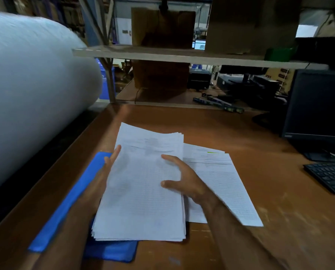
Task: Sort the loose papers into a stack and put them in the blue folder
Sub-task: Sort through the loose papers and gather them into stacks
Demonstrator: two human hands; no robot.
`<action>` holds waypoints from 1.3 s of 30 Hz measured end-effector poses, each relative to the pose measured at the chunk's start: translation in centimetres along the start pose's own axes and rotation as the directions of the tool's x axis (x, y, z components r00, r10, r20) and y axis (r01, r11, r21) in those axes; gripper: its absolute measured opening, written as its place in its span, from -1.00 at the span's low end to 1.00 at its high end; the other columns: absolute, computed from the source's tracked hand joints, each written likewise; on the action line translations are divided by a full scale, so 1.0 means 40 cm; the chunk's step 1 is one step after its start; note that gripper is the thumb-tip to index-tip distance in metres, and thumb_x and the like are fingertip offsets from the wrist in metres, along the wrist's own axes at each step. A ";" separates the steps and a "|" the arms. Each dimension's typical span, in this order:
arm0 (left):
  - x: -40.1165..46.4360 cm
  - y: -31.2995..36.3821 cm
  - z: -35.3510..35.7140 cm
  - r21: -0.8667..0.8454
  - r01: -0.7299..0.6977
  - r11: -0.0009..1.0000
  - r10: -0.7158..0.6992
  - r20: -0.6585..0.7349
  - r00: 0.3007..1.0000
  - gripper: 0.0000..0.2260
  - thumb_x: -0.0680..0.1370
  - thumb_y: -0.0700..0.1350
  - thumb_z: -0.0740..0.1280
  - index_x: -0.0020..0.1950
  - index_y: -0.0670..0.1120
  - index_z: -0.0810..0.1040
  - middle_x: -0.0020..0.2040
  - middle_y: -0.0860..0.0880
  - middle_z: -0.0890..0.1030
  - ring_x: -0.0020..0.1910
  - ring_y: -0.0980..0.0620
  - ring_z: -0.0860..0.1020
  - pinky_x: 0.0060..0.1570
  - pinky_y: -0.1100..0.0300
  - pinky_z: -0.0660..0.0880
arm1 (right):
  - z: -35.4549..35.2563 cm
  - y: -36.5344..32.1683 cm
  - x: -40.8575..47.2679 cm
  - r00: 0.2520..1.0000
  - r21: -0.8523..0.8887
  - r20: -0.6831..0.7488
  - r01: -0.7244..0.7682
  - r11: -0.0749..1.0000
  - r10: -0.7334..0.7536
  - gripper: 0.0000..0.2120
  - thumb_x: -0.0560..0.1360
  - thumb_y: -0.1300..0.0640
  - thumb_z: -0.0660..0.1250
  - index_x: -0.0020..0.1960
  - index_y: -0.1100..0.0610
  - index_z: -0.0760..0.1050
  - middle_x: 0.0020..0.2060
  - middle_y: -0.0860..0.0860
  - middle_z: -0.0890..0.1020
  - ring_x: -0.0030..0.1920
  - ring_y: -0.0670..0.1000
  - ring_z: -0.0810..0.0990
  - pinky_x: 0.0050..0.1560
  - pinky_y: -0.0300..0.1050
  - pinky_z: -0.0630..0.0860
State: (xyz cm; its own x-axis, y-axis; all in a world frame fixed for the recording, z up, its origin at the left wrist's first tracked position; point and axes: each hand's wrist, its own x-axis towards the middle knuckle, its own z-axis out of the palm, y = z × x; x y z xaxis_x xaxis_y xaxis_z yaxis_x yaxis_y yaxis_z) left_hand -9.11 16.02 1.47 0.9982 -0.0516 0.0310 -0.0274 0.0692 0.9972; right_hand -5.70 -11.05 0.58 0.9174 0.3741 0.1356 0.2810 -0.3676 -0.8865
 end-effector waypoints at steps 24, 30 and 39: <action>0.001 -0.076 -0.038 0.164 -0.029 0.986 0.042 -0.074 0.996 -0.48 0.59 -0.33 0.33 0.36 0.24 0.53 0.32 0.28 0.50 0.24 0.15 0.51 0.14 0.06 0.51 | -0.301 0.134 -0.123 0.858 -0.404 -0.475 -0.409 0.818 0.195 -0.61 0.52 0.18 0.46 0.33 -0.02 0.59 0.30 -0.05 0.62 0.28 0.03 0.57 0.20 -0.19 0.49; -0.005 -0.068 -0.037 0.134 -0.021 0.991 0.029 -0.057 0.998 -0.48 0.58 -0.34 0.32 0.40 0.19 0.53 0.32 0.26 0.55 0.28 0.12 0.53 0.15 0.06 0.53 | -0.336 0.026 -0.156 0.888 0.072 -0.455 -0.043 0.996 0.071 -0.49 0.59 0.24 0.40 0.50 0.00 0.42 0.34 -0.13 0.58 0.24 -0.20 0.61 0.16 -0.17 0.62; -0.011 -0.042 -0.015 0.168 -0.032 0.985 0.049 -0.097 0.994 -0.51 0.59 -0.31 0.33 0.39 0.18 0.48 0.24 0.29 0.46 0.13 0.26 0.49 -0.04 0.28 0.45 | -0.293 0.006 -0.130 0.938 0.586 -0.327 0.107 0.803 0.113 -0.35 0.48 0.20 0.49 0.50 -0.10 0.40 0.44 0.03 0.50 0.34 0.18 0.57 0.26 0.26 0.57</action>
State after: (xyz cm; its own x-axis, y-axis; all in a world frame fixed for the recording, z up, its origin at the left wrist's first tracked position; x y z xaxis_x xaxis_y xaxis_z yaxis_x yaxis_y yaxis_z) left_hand -9.46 16.53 -0.28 0.9961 0.0488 0.0730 -0.0679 -0.0977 0.9929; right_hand -7.09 -23.07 4.86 0.9847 0.0309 0.1714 0.1588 0.2440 -0.9567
